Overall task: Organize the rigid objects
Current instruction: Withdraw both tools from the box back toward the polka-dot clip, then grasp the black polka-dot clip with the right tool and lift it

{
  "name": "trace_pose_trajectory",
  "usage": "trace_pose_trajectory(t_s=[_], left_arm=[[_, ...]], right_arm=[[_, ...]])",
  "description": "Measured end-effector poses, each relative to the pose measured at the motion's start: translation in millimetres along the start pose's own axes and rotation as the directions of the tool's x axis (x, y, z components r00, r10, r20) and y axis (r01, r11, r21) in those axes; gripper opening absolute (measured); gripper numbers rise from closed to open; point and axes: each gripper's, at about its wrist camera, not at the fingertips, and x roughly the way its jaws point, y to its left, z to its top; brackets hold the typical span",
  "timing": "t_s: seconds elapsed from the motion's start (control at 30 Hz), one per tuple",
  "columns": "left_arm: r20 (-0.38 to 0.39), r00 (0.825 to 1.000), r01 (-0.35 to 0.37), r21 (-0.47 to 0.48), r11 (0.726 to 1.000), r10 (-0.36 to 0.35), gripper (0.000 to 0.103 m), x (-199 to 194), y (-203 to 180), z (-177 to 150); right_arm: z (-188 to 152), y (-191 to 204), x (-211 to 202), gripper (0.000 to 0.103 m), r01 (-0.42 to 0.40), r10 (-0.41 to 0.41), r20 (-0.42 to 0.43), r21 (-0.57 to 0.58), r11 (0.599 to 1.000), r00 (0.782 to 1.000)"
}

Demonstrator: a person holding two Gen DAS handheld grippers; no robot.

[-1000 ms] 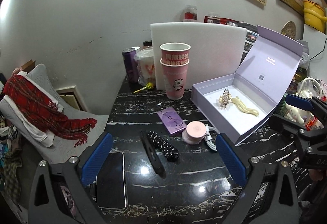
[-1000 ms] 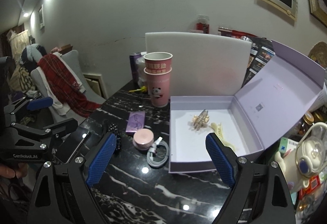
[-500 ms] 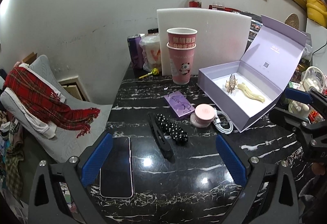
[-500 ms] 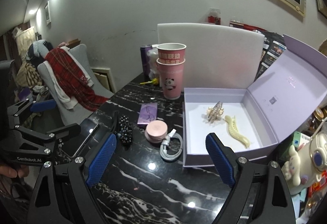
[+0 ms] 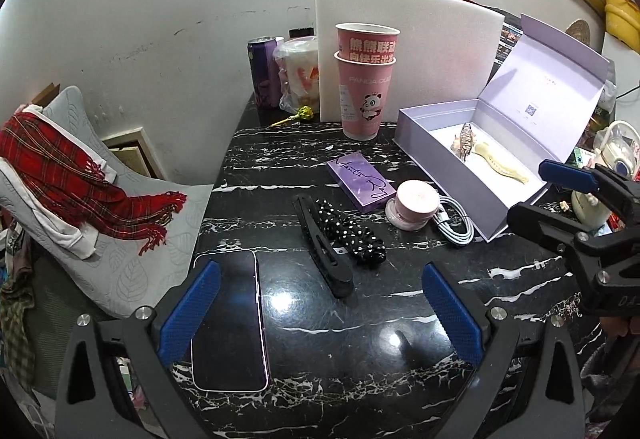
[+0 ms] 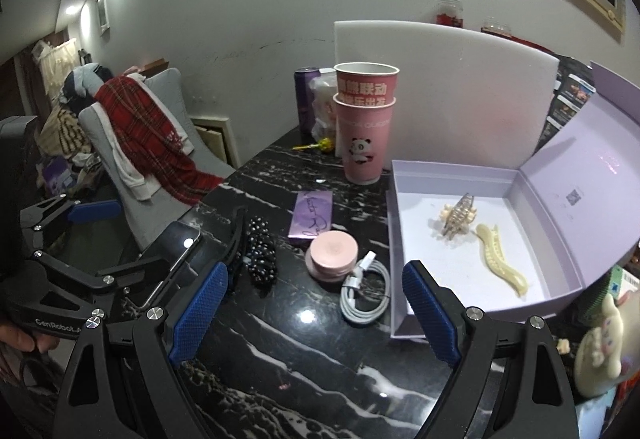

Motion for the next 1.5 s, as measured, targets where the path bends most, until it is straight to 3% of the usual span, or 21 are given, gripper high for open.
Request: trace_pose_trajectory(t_s=[0.53,0.93,1.13,1.3,1.37,1.5], left_arm=[[-0.065,0.998,0.012,-0.075,0.997,-0.017,0.103,36.3,37.9,-6.9],[-0.102,0.992,0.066,-0.075,0.995,-0.073,0.103,66.2,40.6,-2.5],[-0.128,0.982,0.127,-0.077,0.989,-0.136,0.102,87.3,34.2,-1.2],[-0.165,0.974,0.146,-0.062,0.987,-0.154,0.087,103.1,27.2,-2.0],[-0.177,0.973,0.144,-0.053,0.988,-0.151,0.075,108.5,25.5,-2.0],[-0.200,0.968,0.145,-0.049,0.988,-0.152,0.066,117.7,25.5,-2.1]], right_arm=[[6.5,14.5,55.5,0.090,-0.048,0.047,-0.085,-0.007,0.999,0.995],[10.1,13.1,87.2,0.086,-0.040,0.037,-0.129,-0.020,0.999,0.991],[9.4,1.1,103.0,0.083,-0.027,0.027,-0.156,0.007,1.000,0.987],[8.1,-4.2,113.5,0.081,-0.028,0.030,-0.176,0.017,0.999,0.984],[8.3,-4.6,116.1,0.081,-0.029,0.032,-0.176,0.018,0.999,0.984],[10.6,-4.4,118.1,0.081,-0.048,0.051,-0.168,0.021,0.999,0.984]])
